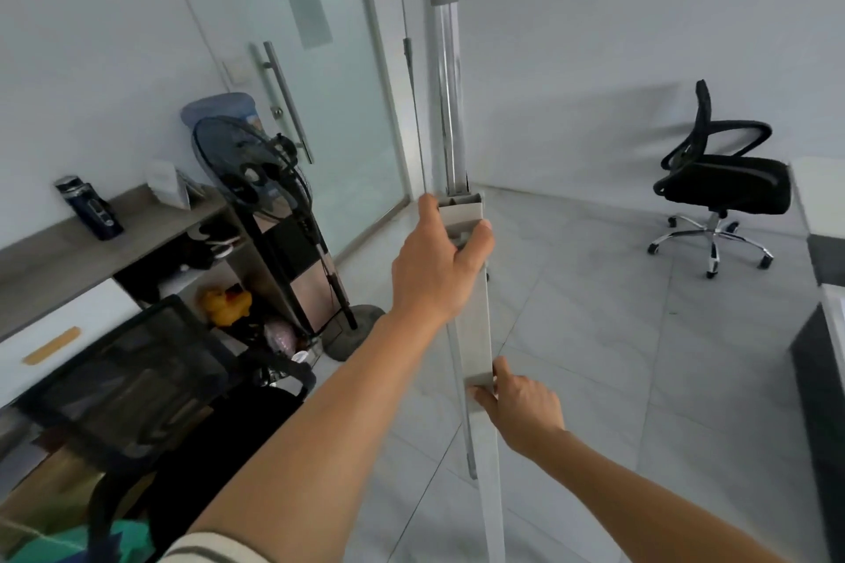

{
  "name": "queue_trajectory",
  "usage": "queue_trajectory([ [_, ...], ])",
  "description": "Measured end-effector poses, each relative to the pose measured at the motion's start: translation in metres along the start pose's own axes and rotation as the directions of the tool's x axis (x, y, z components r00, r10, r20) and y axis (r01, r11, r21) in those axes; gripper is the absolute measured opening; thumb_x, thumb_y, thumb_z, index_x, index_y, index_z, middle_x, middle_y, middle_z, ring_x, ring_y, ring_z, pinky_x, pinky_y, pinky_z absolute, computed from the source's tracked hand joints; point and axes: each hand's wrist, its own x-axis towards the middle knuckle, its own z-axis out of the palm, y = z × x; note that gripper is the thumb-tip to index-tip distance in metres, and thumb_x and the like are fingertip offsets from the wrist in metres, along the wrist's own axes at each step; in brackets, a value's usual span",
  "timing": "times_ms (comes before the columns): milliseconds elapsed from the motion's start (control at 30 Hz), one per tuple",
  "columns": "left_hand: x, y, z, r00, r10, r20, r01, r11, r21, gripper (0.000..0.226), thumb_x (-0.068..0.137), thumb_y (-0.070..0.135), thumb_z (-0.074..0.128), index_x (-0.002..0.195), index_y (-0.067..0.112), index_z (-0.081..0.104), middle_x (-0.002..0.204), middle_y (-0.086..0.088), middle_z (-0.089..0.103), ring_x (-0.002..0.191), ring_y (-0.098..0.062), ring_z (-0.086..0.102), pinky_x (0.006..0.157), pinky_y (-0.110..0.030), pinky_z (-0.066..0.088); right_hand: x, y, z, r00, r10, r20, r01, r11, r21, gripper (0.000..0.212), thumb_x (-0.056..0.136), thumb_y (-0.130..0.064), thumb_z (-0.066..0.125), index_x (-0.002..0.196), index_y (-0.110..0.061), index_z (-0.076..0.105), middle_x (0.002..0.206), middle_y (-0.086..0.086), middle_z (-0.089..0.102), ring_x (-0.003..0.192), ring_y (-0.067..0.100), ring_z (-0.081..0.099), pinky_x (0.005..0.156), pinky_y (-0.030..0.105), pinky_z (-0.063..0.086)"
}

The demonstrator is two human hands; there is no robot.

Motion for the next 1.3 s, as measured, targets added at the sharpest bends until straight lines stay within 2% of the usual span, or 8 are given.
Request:
queue_trajectory([
  [100,0.044,-0.032,-0.006,1.0,-0.006,0.03,0.006,1.0,-0.019,0.044,0.079,0.055,0.048,0.105,0.022,0.034,0.075,-0.003,0.068,0.075,-0.026,0.066,0.071,-0.051,0.055,0.049,-0.017,0.009,1.0,-0.008,-0.014,0.009,1.0,0.018,0.034,0.094,-0.054,0.04,0.097,-0.021,0.033,0.096,0.004,0.071,0.085,0.032,0.066,0.06,0.034,0.042],
  [233,0.105,-0.07,-0.014,0.997,-0.011,0.074,0.017,0.997,-0.082,0.054,0.077,0.054,0.051,0.113,0.016,0.038,0.074,0.002,0.068,0.078,-0.026,0.067,0.075,-0.054,0.056,0.117,-0.034,0.019,0.999,-0.017,-0.046,0.019,0.999,0.05,0.038,0.093,-0.055,0.04,0.106,-0.019,0.039,0.1,0.002,0.071,0.087,0.032,0.067,0.062,0.035,0.044],
  [333,0.156,-0.101,-0.017,0.993,-0.025,0.116,0.038,0.993,-0.108,0.068,0.075,0.058,0.052,0.123,0.013,0.036,0.08,-0.011,0.068,0.075,-0.032,0.066,0.071,-0.058,0.055,0.173,-0.05,0.023,0.999,-0.001,-0.048,0.005,0.997,0.078,0.039,0.092,-0.056,0.041,0.105,-0.019,0.04,0.101,0.002,0.071,0.089,0.032,0.067,0.063,0.035,0.045],
  [400,0.188,-0.117,-0.018,0.99,-0.035,0.137,0.053,0.99,-0.131,0.069,0.075,0.057,0.053,0.125,0.012,0.035,0.08,-0.011,0.067,0.076,-0.033,0.066,0.07,-0.058,0.055,0.209,-0.06,0.023,0.999,0.006,-0.041,-0.002,0.996,0.086,0.039,0.091,-0.056,0.042,0.104,-0.019,0.04,0.1,0.003,0.071,0.089,0.032,0.067,0.062,0.035,0.043],
  [500,0.233,-0.139,-0.017,0.988,-0.034,0.154,0.055,0.989,-0.134,0.066,0.076,0.055,0.053,0.123,0.012,0.036,0.078,0.0,0.065,0.077,-0.03,0.067,0.07,-0.057,0.056,0.259,-0.071,0.02,0.999,0.022,-0.032,-0.019,0.997,0.069,0.039,0.091,-0.056,0.042,0.101,-0.019,0.038,0.098,0.005,0.072,0.087,0.032,0.067,0.06,0.034,0.042],
  [833,0.353,-0.21,-0.015,0.983,0.018,0.184,0.011,0.988,-0.155,0.052,0.078,0.052,0.054,0.112,0.016,0.039,0.073,0.003,0.063,0.075,-0.032,0.066,0.069,-0.057,0.055,0.384,-0.109,0.03,0.993,0.089,-0.071,-0.086,0.996,0.038,0.038,0.093,-0.053,0.041,0.104,-0.016,0.038,0.096,0.007,0.071,0.083,0.033,0.067,0.058,0.033,0.038],
  [967,0.395,-0.24,-0.016,0.98,0.069,0.187,-0.036,0.985,-0.17,0.054,0.077,0.053,0.053,0.113,0.014,0.04,0.076,-0.009,0.066,0.074,-0.032,0.065,0.07,-0.056,0.055,0.427,-0.125,0.038,0.985,0.135,-0.107,-0.129,0.989,0.067,0.033,0.094,-0.051,0.043,0.094,-0.02,0.031,0.097,0.007,0.071,0.084,0.033,0.067,0.058,0.033,0.038],
  [1300,0.491,-0.305,-0.033,0.961,0.153,0.231,-0.113,0.978,-0.175,0.045,0.078,0.051,0.051,0.103,0.016,0.039,0.069,0.007,0.064,0.076,-0.027,0.065,0.073,-0.05,0.054,0.528,-0.182,0.05,0.956,0.271,-0.112,-0.26,0.96,0.102,0.032,0.094,-0.048,0.044,0.092,-0.019,0.03,0.098,0.013,0.07,0.087,0.036,0.065,0.06,0.036,0.043],
])
